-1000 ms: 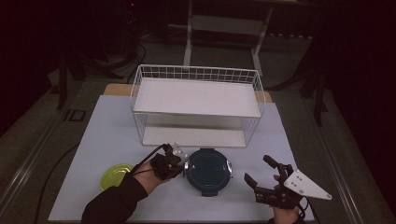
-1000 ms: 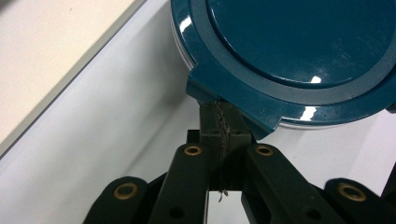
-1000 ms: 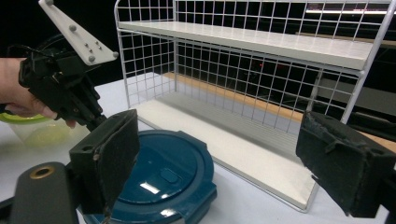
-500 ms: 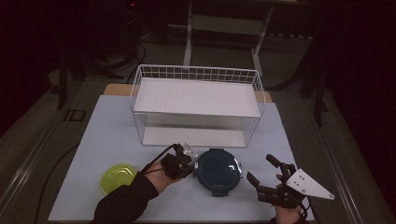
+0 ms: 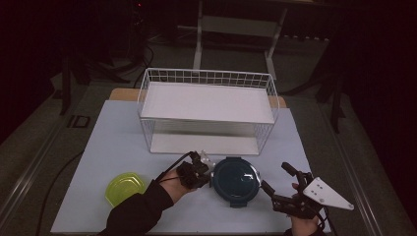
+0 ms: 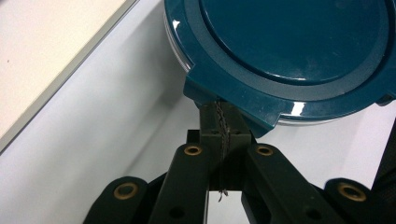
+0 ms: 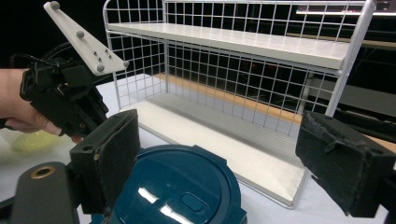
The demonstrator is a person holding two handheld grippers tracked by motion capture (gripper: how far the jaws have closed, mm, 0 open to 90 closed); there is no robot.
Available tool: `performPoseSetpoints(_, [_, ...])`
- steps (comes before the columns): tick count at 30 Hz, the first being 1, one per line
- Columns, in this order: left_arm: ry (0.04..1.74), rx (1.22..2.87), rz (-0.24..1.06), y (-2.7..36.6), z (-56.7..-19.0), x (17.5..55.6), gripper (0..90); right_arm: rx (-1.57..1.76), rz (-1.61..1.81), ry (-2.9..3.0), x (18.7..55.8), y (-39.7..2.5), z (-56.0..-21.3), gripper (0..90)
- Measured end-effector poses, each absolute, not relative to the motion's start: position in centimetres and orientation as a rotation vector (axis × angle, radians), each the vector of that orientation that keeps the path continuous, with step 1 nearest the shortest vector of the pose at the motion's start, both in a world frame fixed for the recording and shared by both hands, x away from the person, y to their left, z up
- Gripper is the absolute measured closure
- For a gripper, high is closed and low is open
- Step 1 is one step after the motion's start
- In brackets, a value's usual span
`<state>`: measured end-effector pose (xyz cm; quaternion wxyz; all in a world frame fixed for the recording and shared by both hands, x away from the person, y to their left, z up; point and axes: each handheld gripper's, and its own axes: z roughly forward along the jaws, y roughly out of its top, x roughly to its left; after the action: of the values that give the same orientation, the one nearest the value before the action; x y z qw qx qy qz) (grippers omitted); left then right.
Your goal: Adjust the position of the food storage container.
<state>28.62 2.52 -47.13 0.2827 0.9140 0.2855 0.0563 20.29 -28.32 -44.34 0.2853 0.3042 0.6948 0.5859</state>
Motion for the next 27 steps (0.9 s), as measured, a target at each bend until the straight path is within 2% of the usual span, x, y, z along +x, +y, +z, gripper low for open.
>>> performPoseSetpoints(23, [0.74,2.398,0.11,0.7,-47.3,28.7,88.7,0.807,1.565,1.855,20.3,-28.3,-44.4,13.4])
performPoseSetpoints(25, [0.745,2.382,0.116,1.0,-47.1,28.6,84.2,0.811,1.567,1.855,20.3,-28.3,-44.4,13.4])
performPoseSetpoints(27, [0.749,2.352,0.108,1.5,-46.9,28.5,71.5,0.809,1.569,1.862,20.4,-28.2,-44.5,13.4])
